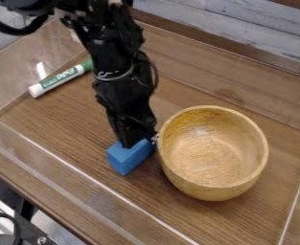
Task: Put the blue block in the brown bowl
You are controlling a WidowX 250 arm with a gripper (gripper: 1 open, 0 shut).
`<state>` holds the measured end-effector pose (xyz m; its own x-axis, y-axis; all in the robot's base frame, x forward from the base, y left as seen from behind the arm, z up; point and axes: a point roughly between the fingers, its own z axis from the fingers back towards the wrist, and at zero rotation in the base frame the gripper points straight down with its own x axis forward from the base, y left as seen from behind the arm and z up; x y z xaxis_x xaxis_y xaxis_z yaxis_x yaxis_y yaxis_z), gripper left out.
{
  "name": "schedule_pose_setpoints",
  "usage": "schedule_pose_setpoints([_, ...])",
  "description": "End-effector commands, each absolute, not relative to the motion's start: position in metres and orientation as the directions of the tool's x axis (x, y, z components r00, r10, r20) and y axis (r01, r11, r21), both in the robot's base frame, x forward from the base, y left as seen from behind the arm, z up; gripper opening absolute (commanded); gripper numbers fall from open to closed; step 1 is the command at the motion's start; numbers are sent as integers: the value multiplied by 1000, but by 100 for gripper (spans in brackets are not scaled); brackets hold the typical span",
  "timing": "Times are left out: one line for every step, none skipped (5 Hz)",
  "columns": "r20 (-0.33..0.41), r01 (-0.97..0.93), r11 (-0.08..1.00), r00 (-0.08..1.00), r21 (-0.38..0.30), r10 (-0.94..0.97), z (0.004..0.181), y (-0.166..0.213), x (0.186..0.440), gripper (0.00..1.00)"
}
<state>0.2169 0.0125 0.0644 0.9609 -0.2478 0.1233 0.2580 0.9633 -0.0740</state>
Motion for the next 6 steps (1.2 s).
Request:
schedule_pose_setpoints([180,259,965,952,-48,-246,81,14,228,0])
schedule_pose_setpoints([181,254,966,954,-49,-241,83,15,229,0])
schedule_pose_setpoints([182,250,967,954,-50,-237,83,15,229,0])
schedule_pose_setpoints([183,246,968,955,-52,-233,84,16,230,0])
schedule_pose_setpoints([185,241,969,956,-52,-228,84,16,230,0])
schedule_pose_setpoints([186,238,970,957,-53,-224,82,17,230,0])
